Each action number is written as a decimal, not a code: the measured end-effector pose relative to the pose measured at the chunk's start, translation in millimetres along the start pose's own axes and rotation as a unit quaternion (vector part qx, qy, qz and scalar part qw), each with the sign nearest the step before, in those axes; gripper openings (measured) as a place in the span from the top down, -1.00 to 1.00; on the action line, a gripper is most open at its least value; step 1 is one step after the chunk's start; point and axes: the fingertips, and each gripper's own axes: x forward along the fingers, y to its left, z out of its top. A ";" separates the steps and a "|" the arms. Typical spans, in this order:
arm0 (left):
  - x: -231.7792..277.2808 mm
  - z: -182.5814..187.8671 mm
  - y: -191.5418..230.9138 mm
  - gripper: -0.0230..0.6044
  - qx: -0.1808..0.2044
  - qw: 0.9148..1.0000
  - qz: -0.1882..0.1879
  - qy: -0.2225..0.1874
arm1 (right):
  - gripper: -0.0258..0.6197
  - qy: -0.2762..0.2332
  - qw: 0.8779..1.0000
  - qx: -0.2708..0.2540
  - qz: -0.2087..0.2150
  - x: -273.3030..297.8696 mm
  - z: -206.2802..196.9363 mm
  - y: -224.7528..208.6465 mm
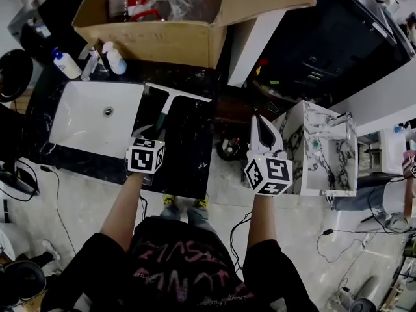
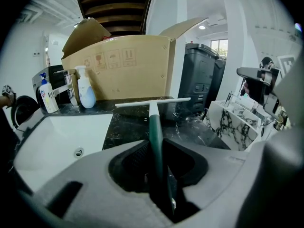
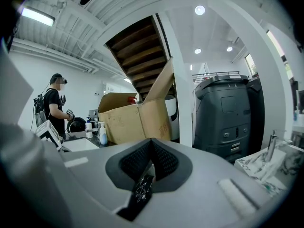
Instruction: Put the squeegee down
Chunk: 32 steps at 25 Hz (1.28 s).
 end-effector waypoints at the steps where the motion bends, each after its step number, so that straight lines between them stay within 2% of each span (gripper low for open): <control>1: 1.2 -0.8 -0.7 0.60 0.000 1.000 0.000 0.002 | 0.88 0.000 1.000 0.000 0.000 0.4 -0.5 -0.6; 16: 12.6 -7.4 -5.7 0.60 0.004 1.000 0.007 0.025 | 0.88 0.005 1.000 0.003 -0.005 1.1 -5.5 -8.4; 32: 14.4 -9.3 -8.6 0.60 0.000 1.000 0.005 0.029 | 0.88 0.008 1.000 0.002 -0.010 -2.9 -5.5 -11.4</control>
